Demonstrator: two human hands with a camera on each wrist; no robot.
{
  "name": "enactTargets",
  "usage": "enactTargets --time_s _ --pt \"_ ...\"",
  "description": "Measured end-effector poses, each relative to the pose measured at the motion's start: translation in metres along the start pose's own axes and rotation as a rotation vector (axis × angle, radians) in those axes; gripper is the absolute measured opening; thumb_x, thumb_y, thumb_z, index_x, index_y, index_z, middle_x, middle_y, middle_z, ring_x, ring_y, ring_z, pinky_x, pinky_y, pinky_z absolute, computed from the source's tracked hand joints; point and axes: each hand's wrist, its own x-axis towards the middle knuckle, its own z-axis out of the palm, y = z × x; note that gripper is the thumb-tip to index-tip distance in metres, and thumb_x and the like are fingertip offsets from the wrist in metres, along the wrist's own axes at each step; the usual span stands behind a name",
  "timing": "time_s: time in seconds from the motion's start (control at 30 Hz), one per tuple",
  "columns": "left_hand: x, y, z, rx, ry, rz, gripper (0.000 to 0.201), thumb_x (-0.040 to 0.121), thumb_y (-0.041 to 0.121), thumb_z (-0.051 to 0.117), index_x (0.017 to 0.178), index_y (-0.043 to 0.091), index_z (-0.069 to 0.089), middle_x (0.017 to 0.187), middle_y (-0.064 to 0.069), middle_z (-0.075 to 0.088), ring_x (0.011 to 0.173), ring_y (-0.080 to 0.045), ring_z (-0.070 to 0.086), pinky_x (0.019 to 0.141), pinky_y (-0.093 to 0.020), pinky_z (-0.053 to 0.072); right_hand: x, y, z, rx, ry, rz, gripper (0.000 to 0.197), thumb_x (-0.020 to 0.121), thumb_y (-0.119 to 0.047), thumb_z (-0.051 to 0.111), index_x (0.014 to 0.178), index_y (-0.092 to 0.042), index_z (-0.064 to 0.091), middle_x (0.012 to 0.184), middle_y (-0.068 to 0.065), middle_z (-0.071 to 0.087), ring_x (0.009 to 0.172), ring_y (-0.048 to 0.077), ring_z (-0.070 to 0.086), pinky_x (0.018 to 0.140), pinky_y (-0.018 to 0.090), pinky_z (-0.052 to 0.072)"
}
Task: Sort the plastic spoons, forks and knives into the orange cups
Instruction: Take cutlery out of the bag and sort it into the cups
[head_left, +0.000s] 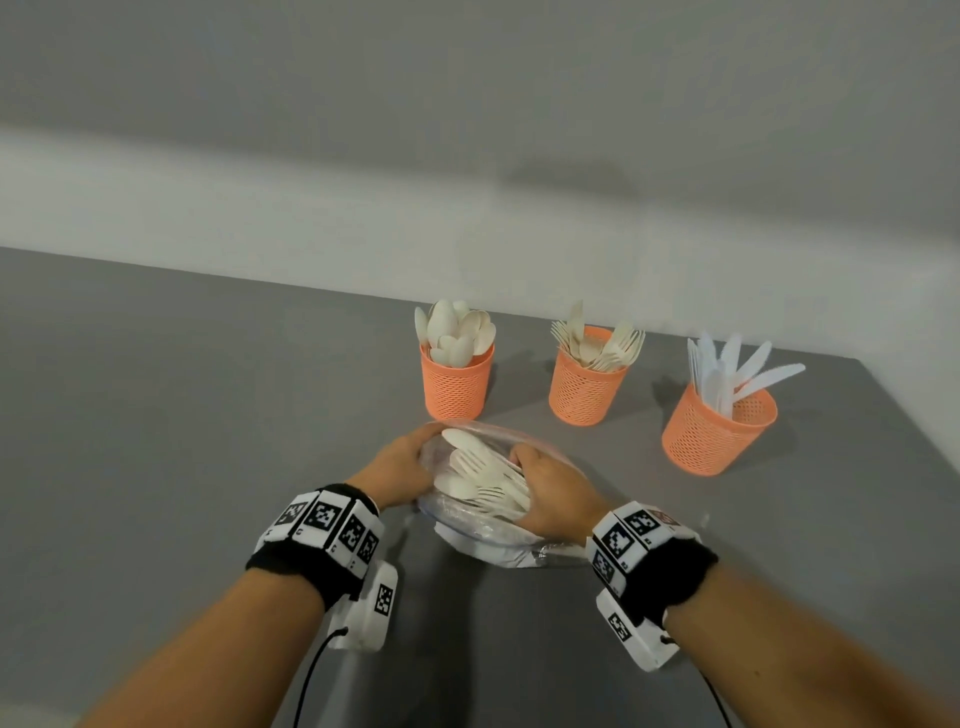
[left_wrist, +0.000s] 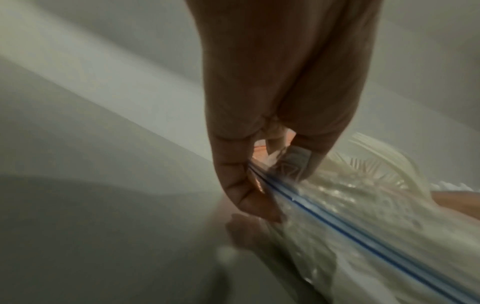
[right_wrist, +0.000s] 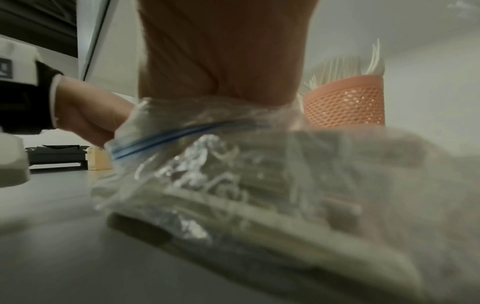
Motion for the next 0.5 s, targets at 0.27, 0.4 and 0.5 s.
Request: enactTargets --time_s 0.27,0.4,0.5 --pt "0.003 0.001 -0.006 -0.246 -0.060 -0.046 0.069 0.081 -0.010 0.044 0.140 0.026 0.038 0.091 -0.009 0.060 0.059 -0.013 0.053 0.049 -0.022 0.046 0.002 0.000 0.015 -0.063 0.127 -0.107 0.069 0.073 -0.038 0.065 0.133 -0.019 0.037 0.121 0.000 0.060 0.111 0.021 0.057 0.094 0.035 0.048" --pt "0.006 -0.003 -0.004 -0.142 0.071 -0.043 0.059 0.080 -0.012 0.040 0.128 0.019 0.054 0.120 -0.011 0.059 0.057 -0.014 0.053 0.044 -0.018 0.045 -0.004 0.001 0.009 0.185 0.247 -0.114 0.057 0.069 -0.043 0.062 0.123 -0.034 0.049 0.115 -0.010 0.063 0.106 0.015 0.059 0.088 0.035 0.050" --pt "0.006 0.003 0.000 -0.195 0.084 -0.021 0.051 0.082 -0.014 0.040 0.121 0.014 0.058 0.121 -0.006 0.059 0.082 -0.014 0.060 0.064 -0.021 0.051 -0.003 0.004 0.007 0.193 0.224 -0.136 0.058 0.073 -0.038 0.063 0.128 -0.034 0.045 0.123 -0.011 0.059 0.113 0.012 0.055 0.095 0.032 0.046"
